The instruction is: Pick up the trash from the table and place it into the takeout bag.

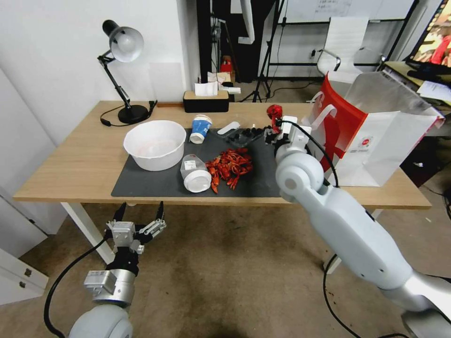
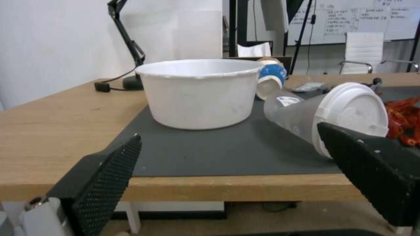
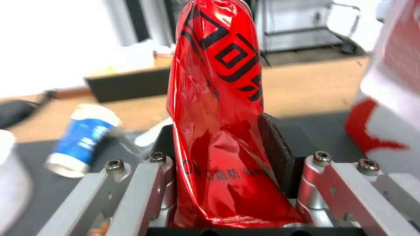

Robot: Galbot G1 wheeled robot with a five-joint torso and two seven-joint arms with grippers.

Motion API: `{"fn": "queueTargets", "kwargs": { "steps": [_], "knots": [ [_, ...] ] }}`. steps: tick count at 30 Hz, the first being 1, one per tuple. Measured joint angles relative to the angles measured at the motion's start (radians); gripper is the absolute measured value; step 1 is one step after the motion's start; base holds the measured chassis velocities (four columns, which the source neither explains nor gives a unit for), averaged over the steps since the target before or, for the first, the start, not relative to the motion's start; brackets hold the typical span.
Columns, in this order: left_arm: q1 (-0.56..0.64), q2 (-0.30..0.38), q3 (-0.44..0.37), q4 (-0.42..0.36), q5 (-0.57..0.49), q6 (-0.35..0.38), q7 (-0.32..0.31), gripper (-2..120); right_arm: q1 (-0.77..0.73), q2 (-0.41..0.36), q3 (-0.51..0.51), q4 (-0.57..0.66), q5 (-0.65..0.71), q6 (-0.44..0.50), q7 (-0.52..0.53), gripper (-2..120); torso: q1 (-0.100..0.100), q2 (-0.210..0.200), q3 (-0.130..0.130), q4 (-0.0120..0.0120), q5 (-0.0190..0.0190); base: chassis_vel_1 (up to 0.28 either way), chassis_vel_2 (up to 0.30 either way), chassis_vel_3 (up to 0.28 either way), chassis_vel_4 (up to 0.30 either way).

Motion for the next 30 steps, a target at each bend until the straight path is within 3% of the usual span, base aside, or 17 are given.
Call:
{"fn": "queueTargets", "kwargs": {
  "steps": [6, 11, 18, 30],
  "knots": [
    [0.005, -0.012, -0.001, -0.003, 0.006, 0.000, 0.000, 100, -0.022, -0.066, 0.068, 0.075, -0.080, 0.114, -0.183, 34, 0.000, 0.000, 0.000, 0.0000, 0.0000, 0.000, 0.000, 0.000, 0.000],
    [0.008, -0.022, 0.005, -0.003, 0.012, 0.001, 0.000, 100, 0.004, -0.096, 0.112, 0.086, -0.106, 0.190, -0.225, 34, 0.000, 0.000, 0.000, 0.0000, 0.0000, 0.000, 0.000, 0.000, 0.000],
    [0.015, -0.031, 0.001, -0.009, 0.033, -0.001, 0.001, 100, 0.100, -0.151, 0.169, 0.064, -0.107, 0.247, -0.208, 34, 0.000, 0.000, 0.000, 0.0000, 0.0002, 0.000, 0.000, 0.000, 0.000],
    [0.025, -0.036, -0.003, -0.014, 0.031, -0.003, 0.002, 100, 0.209, -0.195, 0.219, -0.069, -0.103, 0.210, -0.093, 34, 0.000, 0.000, 0.000, 0.0000, 0.0001, 0.000, 0.000, 0.000, 0.000]
  ]
}}
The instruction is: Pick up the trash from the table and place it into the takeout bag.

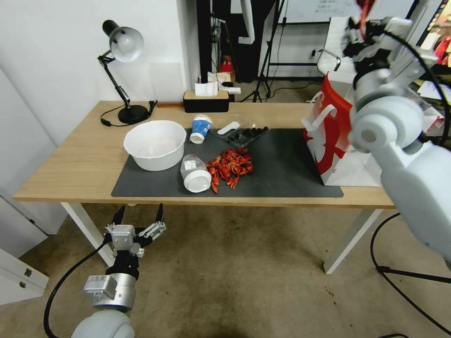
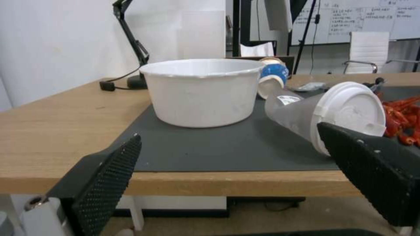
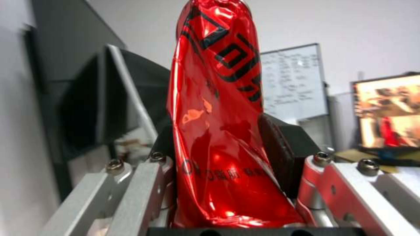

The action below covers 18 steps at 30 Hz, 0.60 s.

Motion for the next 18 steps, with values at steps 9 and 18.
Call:
{"fn": "queueTargets", "kwargs": {
  "steps": [9, 18],
  "knots": [
    [0.004, 0.003, 0.000, -0.005, -0.001, -0.002, 0.000, 100, 0.003, 0.000, 0.003, -0.073, -0.007, -0.029, 0.020, 34, 0.000, 0.000, 0.000, 0.0000, 0.0000, 0.000, 0.000, 0.000, 0.000],
    [0.012, 0.003, 0.001, -0.013, -0.001, -0.003, 0.000, 100, -0.003, 0.004, 0.012, -0.101, -0.008, -0.047, 0.048, 34, 0.000, 0.000, 0.000, 0.0000, -0.0002, 0.000, 0.000, 0.000, 0.000]
  ]
}}
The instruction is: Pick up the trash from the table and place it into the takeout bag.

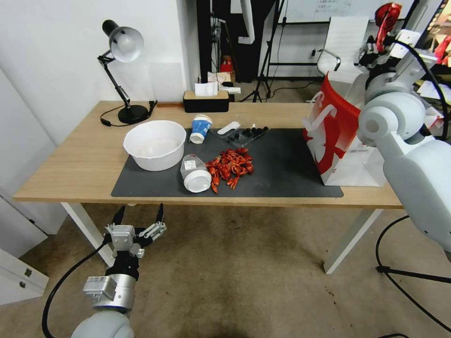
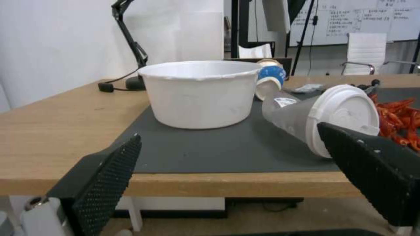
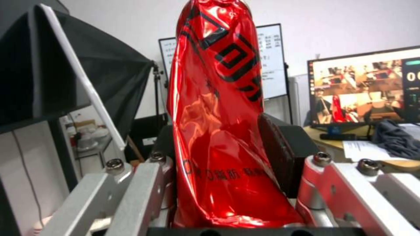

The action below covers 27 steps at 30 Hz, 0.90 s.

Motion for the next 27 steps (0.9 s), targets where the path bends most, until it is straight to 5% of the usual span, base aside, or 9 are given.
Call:
{"fn": "queueTargets", "kwargs": {
  "steps": [9, 16, 27],
  "knots": [
    [0.007, 0.000, 0.000, -0.007, 0.001, -0.007, 0.000, 100, -0.010, -0.010, 0.013, -0.007, 0.000, -0.033, 0.047, 43, 0.000, 0.000, 0.000, 0.0000, 0.0001, 0.000, 0.000, 0.000, 0.000],
    [0.011, 0.003, 0.000, -0.015, 0.001, -0.007, 0.001, 100, -0.012, -0.018, 0.020, -0.009, 0.002, -0.047, 0.069, 76, 0.000, 0.000, 0.000, 0.0000, 0.0001, 0.000, 0.000, 0.000, 0.000],
    [0.013, 0.006, -0.003, -0.019, 0.001, -0.008, 0.001, 100, -0.045, -0.017, 0.023, 0.045, 0.018, -0.033, 0.049, 100, 0.000, 0.000, 0.000, 0.0001, 0.0001, 0.000, 0.000, 0.000, 0.000]
  ]
}}
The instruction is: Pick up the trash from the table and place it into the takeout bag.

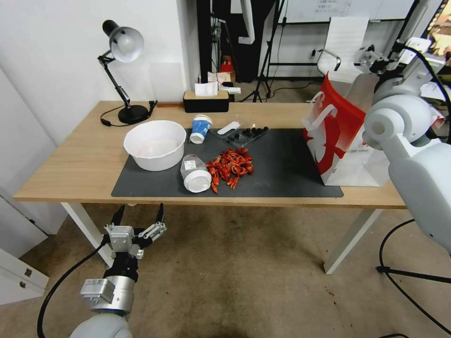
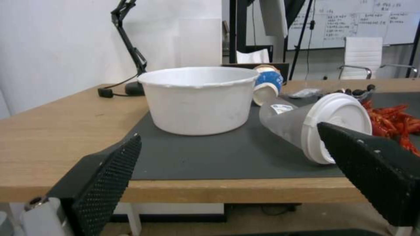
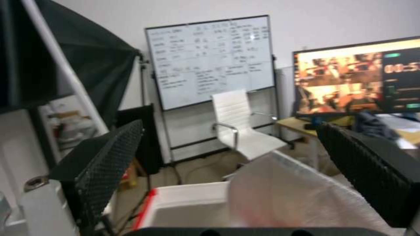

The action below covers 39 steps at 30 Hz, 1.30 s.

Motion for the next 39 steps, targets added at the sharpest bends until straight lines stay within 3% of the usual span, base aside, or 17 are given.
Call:
{"fn": "queueTargets", "kwargs": {
  "steps": [5, 7, 11, 13, 21, 29, 31, 32, 39],
  "knots": [
    [-0.001, 0.000, -0.001, 0.000, -0.001, 0.000, 0.000, 100, -0.047, -0.013, 0.019, 0.066, 0.034, 0.041, -0.056, 100, 0.000, 0.000, 0.000, 0.0000, -0.0001, 0.000, 0.000, 0.000, 0.000],
    [-0.001, 0.000, -0.001, -0.002, -0.001, -0.001, 0.000, 100, -0.108, -0.034, 0.043, 0.139, 0.049, 0.087, -0.140, 100, 0.000, 0.000, 0.000, -0.0001, -0.0001, 0.000, 0.000, 0.000, 0.000],
    [-0.002, -0.001, 0.000, -0.002, -0.001, -0.001, 0.000, 100, -0.158, -0.046, 0.063, 0.188, 0.050, 0.117, -0.199, 100, 0.000, 0.000, 0.000, -0.0001, -0.0001, 0.000, 0.000, 0.000, 0.000],
    [-0.001, -0.004, 0.002, -0.006, -0.001, -0.001, 0.000, 100, -0.292, -0.066, 0.108, 0.284, 0.050, 0.173, -0.306, 100, 0.000, 0.000, 0.000, -0.0001, 0.0000, 0.000, 0.000, 0.000, 0.000],
    [0.004, -0.005, -0.002, -0.014, -0.001, -0.001, 0.000, 100, -0.521, -0.064, 0.168, 0.395, -0.004, 0.269, -0.438, 100, 0.000, 0.000, 0.000, -0.0003, -0.0001, 0.000, 0.000, 0.000, 0.000],
    [0.017, -0.011, -0.013, -0.020, 0.000, -0.011, 0.001, 100, -0.862, 0.049, 0.204, 0.471, -0.219, 0.377, -0.523, 100, 0.000, 0.000, 0.000, -0.0001, -0.0001, 0.000, 0.000, 0.000, 0.000],
    [0.017, -0.011, -0.014, -0.020, 0.000, -0.011, 0.000, 100, -0.879, 0.057, 0.205, 0.471, -0.230, 0.385, -0.530, 100, 0.000, 0.000, 0.000, -0.0002, -0.0001, 0.000, 0.000, 0.000, 0.000],
    [0.020, -0.009, -0.016, -0.021, 0.000, -0.014, 0.001, 100, -0.963, 0.095, 0.207, 0.469, -0.286, 0.415, -0.557, 100, 0.000, 0.000, 0.000, 0.0000, -0.0003, 0.000, 0.000, 0.000, 0.000],
    [0.020, -0.007, -0.013, -0.021, 0.000, -0.015, 0.001, 100, -1.120, 0.167, 0.200, 0.434, -0.407, 0.470, -0.581, 100, 0.000, 0.000, 0.000, 0.0000, -0.0002, 0.000, 0.000, 0.000, 0.000]
  ]
}}
